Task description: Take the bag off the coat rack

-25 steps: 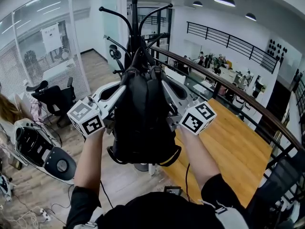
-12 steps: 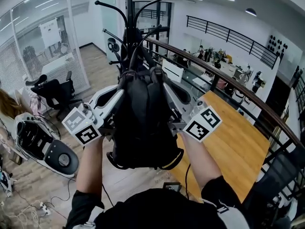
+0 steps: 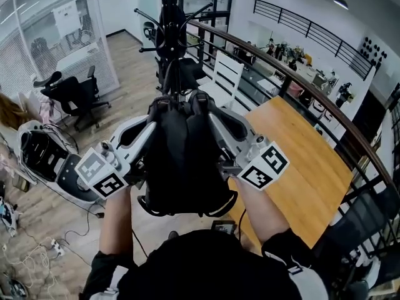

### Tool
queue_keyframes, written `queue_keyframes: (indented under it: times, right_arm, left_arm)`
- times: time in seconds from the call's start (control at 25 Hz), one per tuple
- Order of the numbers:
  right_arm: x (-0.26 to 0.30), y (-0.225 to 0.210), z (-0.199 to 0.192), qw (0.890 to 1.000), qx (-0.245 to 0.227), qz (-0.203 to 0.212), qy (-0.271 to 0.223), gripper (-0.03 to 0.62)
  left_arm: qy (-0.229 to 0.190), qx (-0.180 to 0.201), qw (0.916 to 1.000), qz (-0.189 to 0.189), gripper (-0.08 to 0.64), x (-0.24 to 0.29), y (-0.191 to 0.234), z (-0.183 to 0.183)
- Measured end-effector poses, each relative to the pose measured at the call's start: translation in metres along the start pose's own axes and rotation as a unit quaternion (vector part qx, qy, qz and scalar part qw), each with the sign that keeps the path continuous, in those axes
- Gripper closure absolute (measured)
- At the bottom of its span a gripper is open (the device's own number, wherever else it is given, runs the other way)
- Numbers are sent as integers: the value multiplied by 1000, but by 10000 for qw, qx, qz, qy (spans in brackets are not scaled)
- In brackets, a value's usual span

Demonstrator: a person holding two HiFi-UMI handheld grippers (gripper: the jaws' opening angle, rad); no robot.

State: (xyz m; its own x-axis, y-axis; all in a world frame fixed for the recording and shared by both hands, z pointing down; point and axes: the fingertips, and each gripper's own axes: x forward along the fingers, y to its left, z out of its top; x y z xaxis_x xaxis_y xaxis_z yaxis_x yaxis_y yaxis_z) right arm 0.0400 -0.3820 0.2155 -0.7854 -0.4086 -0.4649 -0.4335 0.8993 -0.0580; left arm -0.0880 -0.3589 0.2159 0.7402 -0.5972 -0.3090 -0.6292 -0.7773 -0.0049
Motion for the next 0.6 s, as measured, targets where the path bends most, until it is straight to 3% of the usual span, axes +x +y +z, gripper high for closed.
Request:
queue_keyframes:
  times: [0.4, 0.6]
  right_arm:
    - [-36, 43, -39, 9980, 115, 540, 294, 531]
    - [-56, 64, -66, 9963, 252, 703, 429, 531]
  left_arm:
    - [146, -332, 9984, 424, 508, -47, -44, -37]
    - [265, -277, 9972, 635, 508, -70, -61, -62]
